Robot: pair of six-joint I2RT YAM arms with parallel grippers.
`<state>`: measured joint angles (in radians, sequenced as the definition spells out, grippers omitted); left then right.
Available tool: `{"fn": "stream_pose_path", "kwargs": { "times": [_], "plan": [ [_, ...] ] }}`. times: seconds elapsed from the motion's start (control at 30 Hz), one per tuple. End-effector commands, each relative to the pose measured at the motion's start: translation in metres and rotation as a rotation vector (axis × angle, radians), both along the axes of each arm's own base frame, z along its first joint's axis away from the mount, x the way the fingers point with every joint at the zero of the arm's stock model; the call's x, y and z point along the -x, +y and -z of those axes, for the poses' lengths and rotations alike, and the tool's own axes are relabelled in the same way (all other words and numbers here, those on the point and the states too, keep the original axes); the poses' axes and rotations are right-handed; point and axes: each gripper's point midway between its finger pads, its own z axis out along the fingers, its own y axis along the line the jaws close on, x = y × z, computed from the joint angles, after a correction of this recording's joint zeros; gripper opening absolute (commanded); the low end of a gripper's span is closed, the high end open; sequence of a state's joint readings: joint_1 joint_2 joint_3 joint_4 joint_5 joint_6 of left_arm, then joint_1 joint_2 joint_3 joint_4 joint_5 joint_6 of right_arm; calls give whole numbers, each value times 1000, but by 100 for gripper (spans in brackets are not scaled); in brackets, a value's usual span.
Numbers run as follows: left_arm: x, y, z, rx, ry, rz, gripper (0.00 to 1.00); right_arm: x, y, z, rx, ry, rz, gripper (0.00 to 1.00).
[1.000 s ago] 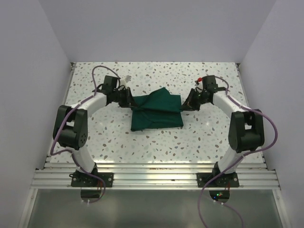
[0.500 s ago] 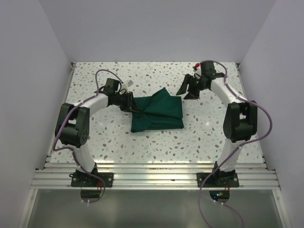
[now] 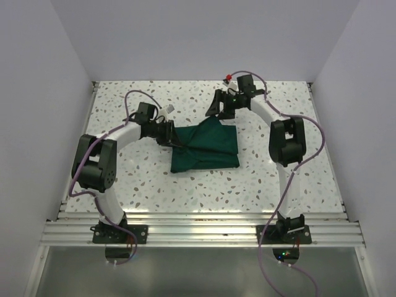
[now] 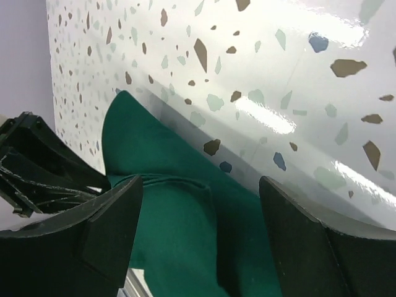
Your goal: Prepare the surgical pack
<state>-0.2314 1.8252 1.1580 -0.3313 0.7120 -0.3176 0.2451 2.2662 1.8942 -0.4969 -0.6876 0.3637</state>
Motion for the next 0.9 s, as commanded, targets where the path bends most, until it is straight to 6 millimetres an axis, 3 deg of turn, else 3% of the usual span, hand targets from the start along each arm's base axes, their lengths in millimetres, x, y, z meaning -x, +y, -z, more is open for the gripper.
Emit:
{"fn": "stream_pose_path", "kwargs": {
  "times": [0.0, 0.17, 0.33, 0.5, 0.53, 0.6, 0.63, 0.8, 0.87],
  "plan": [
    [23, 10, 23, -64, 85, 21, 29, -14, 22, -32, -99, -106, -94, 79],
    [22, 10, 22, -61, 78, 20, 29, 4, 38, -33, -135, -68, -151, 68],
    [25, 9, 19, -48, 71, 25, 30, 21, 36, -44, -155, -56, -157, 57],
    [25, 10, 19, -47, 67, 23, 31, 31, 35, -40, -148, -36, -152, 50],
    [26, 11, 18, -42, 68, 19, 32, 32, 36, -37, -146, -23, -152, 31],
    [28, 12, 16, -22, 73, 12, 35, 35, 40, -37, -149, -11, -162, 5],
    [28, 14, 13, -22, 69, -3, 36, 37, 41, -39, -147, -5, -161, 0],
    [25, 30, -2, -38, 11, -68, 54, 58, 51, -54, -138, -6, -169, 0],
    [22, 36, -17, -38, -35, -102, 60, 76, 55, -67, -142, -11, -188, 0]
  ]
}}
